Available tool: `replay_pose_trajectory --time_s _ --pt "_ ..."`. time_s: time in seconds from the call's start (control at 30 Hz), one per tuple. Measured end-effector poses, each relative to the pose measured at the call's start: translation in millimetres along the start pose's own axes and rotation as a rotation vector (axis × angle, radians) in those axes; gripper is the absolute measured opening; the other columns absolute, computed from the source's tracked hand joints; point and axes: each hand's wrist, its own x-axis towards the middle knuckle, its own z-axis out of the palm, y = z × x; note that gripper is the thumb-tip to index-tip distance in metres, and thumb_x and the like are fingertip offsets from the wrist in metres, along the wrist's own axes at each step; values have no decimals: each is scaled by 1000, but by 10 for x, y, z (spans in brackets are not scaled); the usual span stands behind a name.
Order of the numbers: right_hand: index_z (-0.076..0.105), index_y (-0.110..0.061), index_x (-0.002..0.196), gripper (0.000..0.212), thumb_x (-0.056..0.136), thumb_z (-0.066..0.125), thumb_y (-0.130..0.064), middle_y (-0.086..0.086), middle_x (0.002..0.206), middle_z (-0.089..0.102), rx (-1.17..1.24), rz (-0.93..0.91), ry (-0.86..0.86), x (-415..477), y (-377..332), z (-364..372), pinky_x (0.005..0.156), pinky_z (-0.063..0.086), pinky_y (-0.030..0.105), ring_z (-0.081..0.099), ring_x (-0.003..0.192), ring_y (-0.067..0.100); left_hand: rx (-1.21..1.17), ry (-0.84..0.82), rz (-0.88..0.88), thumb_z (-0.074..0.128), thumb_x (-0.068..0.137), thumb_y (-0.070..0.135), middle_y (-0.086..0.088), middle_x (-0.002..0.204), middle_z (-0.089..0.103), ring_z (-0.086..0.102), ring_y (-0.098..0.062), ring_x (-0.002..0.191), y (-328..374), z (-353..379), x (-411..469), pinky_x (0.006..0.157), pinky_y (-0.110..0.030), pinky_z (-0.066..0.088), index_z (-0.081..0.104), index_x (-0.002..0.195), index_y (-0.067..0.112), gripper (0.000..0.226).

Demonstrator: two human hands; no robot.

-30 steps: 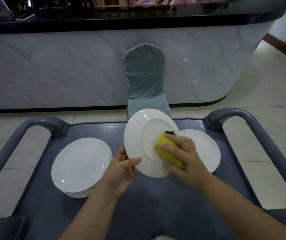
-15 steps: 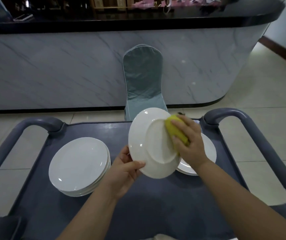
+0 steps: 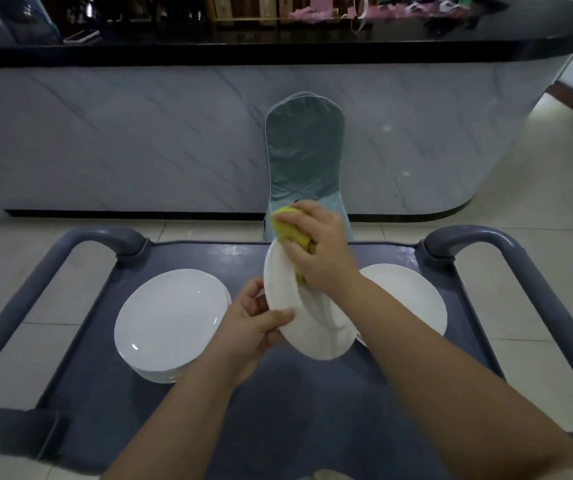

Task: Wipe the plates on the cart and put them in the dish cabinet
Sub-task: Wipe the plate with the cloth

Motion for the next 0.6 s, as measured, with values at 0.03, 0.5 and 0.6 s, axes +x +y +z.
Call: replay_pose_trajectory --time_s 0.03,0.5,0.6 --pt "69 -29 115 37 82 55 -29 -10 131 53 -54 -159 -110 -95 -66 40 100 36 40 45 106 27 -48 4 2 61 78 -12 -12 103 70 68 -27 92 -9 -12 4 74 -40 59 58 115 14 45" --pt "68 -28 118 39 81 59 -28 1 136 54 -168 -554 -444 -116 -77 89 102 31 39 50 108 34 -196 57 14 59 75 -15 -12 104 69 69 -24 90 -75 -95 -82 72 -37 59 57 117 13 51" --pt "69 -24 117 39 80 60 -15 -3 128 56 -7 -182 -316 301 113 -18 101 27 16 48 111 15 -213 49 13 70 69 -13 -17 109 67 69 -26 91 -87 -97 -133 73 -39 61 55 118 8 55"
